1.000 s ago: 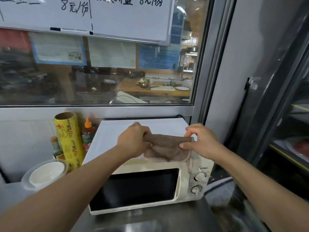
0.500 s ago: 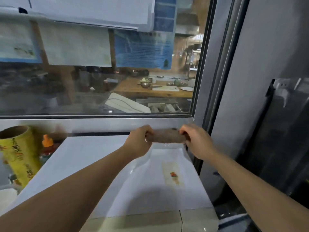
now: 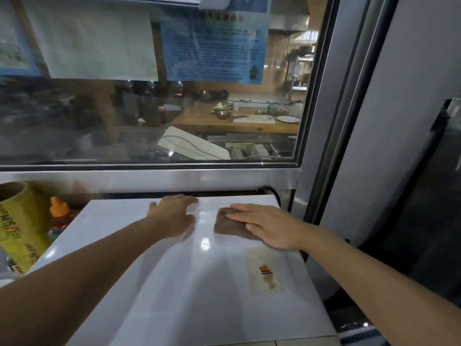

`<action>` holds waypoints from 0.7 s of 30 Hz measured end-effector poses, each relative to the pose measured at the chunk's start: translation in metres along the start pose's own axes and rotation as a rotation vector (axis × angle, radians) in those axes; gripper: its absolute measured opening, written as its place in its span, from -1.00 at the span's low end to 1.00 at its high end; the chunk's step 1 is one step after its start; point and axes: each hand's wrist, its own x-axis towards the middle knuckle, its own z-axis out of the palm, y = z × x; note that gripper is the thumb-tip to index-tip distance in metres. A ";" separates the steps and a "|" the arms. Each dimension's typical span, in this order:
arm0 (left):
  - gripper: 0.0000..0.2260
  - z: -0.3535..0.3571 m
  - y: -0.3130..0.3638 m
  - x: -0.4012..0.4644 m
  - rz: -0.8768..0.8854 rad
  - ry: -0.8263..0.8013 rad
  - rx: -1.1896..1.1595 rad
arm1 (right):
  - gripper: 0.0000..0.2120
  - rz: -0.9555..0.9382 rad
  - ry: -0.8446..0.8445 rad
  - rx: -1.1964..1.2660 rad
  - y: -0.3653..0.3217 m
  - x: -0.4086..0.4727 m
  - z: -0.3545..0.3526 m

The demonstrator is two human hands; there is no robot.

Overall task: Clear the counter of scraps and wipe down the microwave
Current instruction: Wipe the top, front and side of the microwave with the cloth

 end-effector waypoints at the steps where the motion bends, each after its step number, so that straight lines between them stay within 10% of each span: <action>1: -0.59 0.004 -0.003 0.001 -0.004 -0.020 0.019 | -0.56 -0.001 -0.005 -0.036 0.002 -0.005 0.002; 21: -0.57 0.018 -0.013 0.002 -0.029 -0.011 0.047 | -0.58 0.256 0.303 0.389 0.021 -0.028 0.023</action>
